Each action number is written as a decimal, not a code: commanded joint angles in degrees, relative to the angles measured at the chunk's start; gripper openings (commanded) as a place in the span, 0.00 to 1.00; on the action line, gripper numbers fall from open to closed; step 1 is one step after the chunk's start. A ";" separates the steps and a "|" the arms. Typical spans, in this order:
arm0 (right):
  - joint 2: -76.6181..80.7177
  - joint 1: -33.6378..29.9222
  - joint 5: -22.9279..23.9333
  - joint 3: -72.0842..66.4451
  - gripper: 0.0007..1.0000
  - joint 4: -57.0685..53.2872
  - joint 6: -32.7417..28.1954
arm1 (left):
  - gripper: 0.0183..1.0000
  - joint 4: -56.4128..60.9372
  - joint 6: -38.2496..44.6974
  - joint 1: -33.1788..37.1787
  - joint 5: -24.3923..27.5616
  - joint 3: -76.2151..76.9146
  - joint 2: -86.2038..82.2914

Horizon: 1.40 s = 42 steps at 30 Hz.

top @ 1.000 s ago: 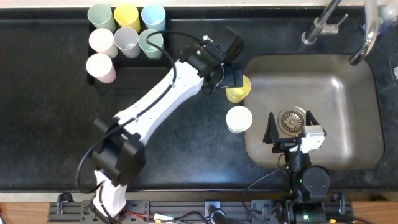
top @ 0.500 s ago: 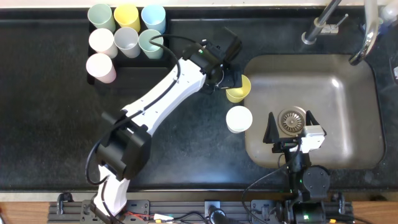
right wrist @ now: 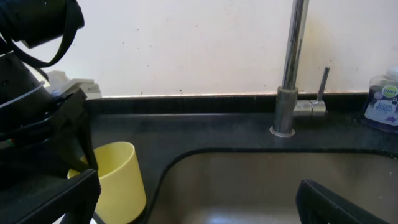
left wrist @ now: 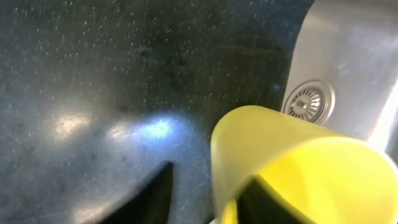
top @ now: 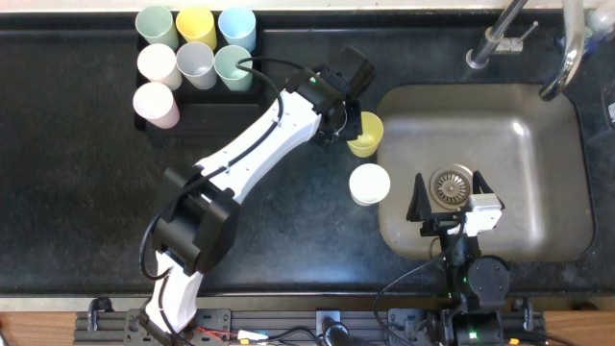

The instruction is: Store Cups

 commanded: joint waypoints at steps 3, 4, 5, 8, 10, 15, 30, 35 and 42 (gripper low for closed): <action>-0.44 0.33 -0.24 -0.76 1.00 0.28 -0.17 | 0.02 -0.59 0.48 0.44 -2.78 3.17 -1.11; -0.44 0.33 -0.24 -0.76 1.00 0.28 -0.17 | 0.02 -1.42 0.48 0.66 -4.00 3.82 -1.84; -0.44 0.33 -0.22 -0.76 1.00 0.28 -0.17 | 0.02 -2.45 0.48 0.96 -5.38 4.48 -2.69; -0.44 0.33 -0.24 -0.76 1.00 0.28 -0.17 | 0.02 -5.81 0.42 2.71 -9.66 5.18 -6.54; -0.44 0.33 -0.24 -0.76 1.00 0.28 -0.17 | 0.02 -8.79 -0.09 4.96 -11.52 5.18 -9.35; -0.44 0.33 -0.24 -0.79 0.99 0.28 -0.17 | 0.02 -16.31 -0.90 15.89 -12.15 5.18 -15.08; -0.44 0.33 -0.22 -0.76 1.00 0.28 -0.17 | 0.02 -18.25 -0.90 39.93 -7.56 -0.92 -16.02; -0.44 0.33 -0.22 -0.76 1.00 0.28 -0.17 | 0.02 -15.72 -0.90 38.51 -7.41 -1.29 -16.00; -0.44 0.33 -0.22 -0.79 1.00 0.28 -0.17 | 0.02 -15.58 -1.16 38.69 -7.37 -1.29 -13.20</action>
